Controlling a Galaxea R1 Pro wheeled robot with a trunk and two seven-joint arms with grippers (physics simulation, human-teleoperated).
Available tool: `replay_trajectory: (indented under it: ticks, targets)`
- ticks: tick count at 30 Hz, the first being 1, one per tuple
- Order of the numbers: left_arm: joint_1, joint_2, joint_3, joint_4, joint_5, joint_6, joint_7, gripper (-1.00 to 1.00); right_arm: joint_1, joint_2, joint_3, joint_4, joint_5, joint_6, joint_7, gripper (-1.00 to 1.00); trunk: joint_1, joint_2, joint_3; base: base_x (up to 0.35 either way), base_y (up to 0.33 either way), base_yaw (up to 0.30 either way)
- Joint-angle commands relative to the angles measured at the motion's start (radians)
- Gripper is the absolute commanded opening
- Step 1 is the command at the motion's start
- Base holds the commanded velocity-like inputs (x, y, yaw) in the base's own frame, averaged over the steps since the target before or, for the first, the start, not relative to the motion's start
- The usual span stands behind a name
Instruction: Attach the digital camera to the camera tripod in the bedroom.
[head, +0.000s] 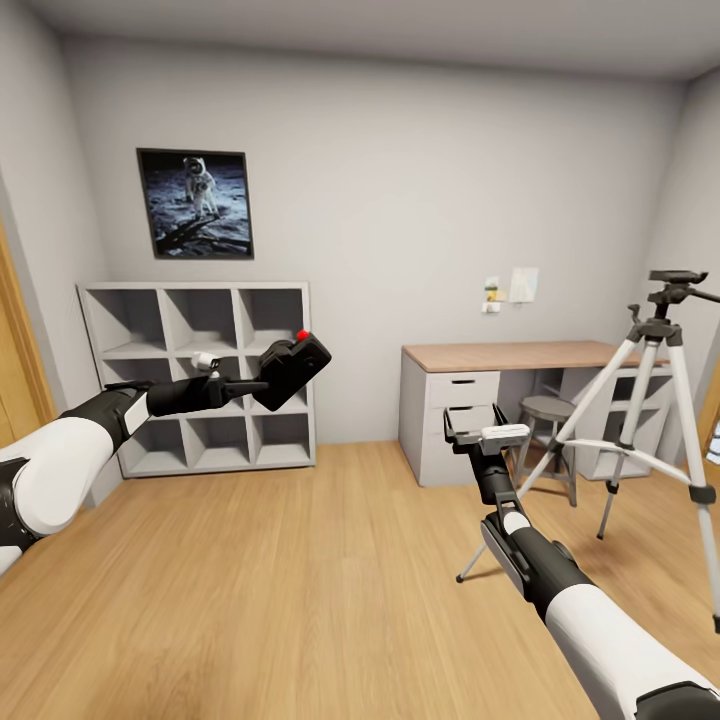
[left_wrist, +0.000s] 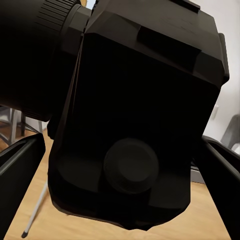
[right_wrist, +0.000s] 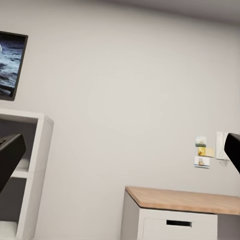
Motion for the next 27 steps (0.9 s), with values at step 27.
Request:
replay_trajectory:
  ticks: [27]
  targets:
    - [-0.001,0.0,0.013,0.0,-0.01,0.011,-0.004,-1.0,-0.001,-0.002,0.008,0.001,-0.005,-0.004,-0.009,1.0,-0.104,0.189,0.039,0.0,0.0,0.0]
